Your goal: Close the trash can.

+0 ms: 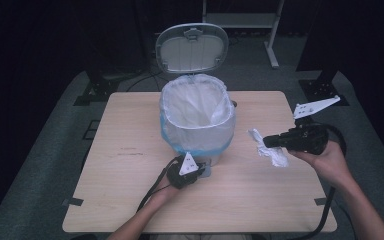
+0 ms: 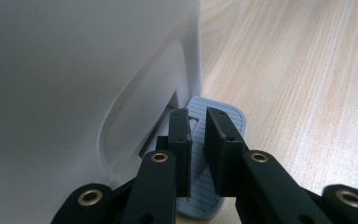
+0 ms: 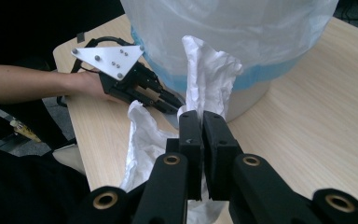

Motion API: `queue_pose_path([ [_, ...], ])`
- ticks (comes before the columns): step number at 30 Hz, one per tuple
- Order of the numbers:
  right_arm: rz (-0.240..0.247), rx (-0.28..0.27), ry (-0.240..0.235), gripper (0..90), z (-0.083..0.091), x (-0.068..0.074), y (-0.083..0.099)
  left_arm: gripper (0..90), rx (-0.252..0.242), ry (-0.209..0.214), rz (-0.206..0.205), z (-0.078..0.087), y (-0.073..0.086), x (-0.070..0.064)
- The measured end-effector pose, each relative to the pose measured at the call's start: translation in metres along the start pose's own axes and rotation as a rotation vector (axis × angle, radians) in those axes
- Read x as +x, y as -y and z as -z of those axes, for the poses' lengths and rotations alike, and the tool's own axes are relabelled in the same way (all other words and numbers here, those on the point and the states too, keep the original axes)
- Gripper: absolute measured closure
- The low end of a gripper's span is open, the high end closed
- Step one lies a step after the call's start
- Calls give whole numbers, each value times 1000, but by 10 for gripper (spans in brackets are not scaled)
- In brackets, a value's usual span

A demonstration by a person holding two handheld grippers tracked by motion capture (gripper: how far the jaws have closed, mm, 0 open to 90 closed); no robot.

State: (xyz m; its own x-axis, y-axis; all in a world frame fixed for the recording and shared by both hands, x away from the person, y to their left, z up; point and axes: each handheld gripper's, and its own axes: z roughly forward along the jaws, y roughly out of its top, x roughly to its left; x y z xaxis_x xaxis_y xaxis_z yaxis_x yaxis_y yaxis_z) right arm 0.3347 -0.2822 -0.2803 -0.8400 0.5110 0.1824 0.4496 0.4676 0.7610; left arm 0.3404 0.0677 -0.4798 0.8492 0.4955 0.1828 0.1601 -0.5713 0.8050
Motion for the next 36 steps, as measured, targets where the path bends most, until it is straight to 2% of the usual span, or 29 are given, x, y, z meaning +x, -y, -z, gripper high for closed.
queue_pose_path([
  [17,18,-2,-20,864,4,-2,-31,799,-2,3,4,0,0,1],
  [36,56,0,-16,866,9,5,-68,800,-3,3,4,0,0,1],
])
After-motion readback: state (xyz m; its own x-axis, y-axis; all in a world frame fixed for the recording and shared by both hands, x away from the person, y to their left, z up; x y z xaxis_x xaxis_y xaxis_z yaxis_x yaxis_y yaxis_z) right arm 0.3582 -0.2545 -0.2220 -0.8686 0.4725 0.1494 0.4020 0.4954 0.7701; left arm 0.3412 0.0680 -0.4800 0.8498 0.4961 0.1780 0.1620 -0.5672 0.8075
